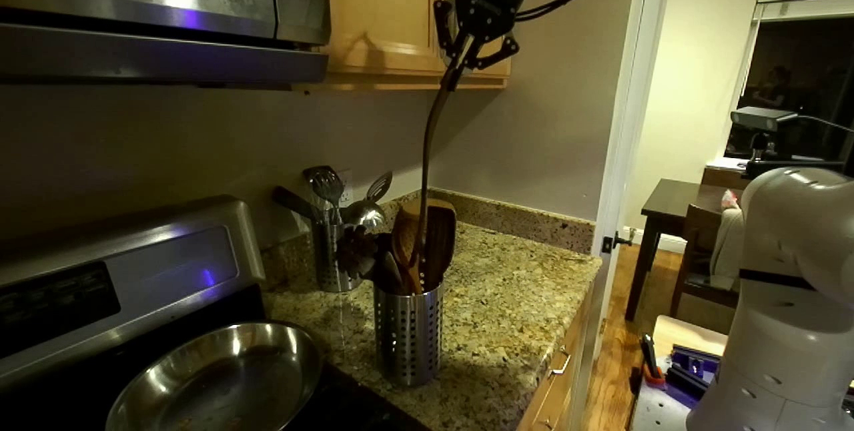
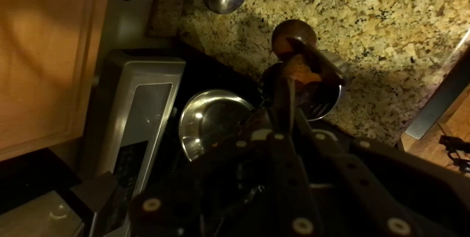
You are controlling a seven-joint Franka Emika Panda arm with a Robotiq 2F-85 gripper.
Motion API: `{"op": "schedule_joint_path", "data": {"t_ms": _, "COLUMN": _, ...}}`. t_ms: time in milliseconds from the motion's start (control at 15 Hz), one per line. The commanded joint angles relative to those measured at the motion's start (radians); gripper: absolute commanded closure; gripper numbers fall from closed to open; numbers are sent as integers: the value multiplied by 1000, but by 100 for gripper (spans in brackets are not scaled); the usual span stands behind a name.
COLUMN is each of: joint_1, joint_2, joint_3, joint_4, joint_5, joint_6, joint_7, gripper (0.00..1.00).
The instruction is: Pick up the wooden spatula from the countertop and place it in the cutlery holder
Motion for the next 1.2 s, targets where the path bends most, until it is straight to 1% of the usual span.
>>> {"op": "schedule_joint_path", "data": {"t_ms": 0, "joint_1": -6, "joint_2": 28, "joint_3": 7, "joint_4": -39, "joint_5": -15, "joint_6": 86, "joint_7": -1, "gripper": 97}}
{"op": "schedule_joint_path", "data": {"t_ms": 400, "joint_1": -9, "joint_2": 89, "joint_3": 7, "joint_4": -74, "joint_5": -5, "joint_6": 94, "joint_7": 4, "gripper": 97}}
{"op": "schedule_joint_path", "data": {"t_ms": 733, "joint_1": -12, "joint_2": 160, "joint_3": 18, "joint_4": -106, "joint_5": -5, "joint_6": 203, "joint_7": 26, "gripper": 97}}
{"op": "schedule_joint_path", "data": {"t_ms": 933, "joint_1": -28, "joint_2": 216, "joint_3": 40, "joint_4": -122, "joint_5": -30, "joint_6": 294, "joint_7": 65, "gripper": 97}}
{"op": "schedule_joint_path", "data": {"t_ms": 1133, "joint_1": -46, "joint_2": 266, "joint_3": 67, "joint_4": -139, "joint_5": -61, "joint_6": 361, "joint_7": 110, "gripper": 97}}
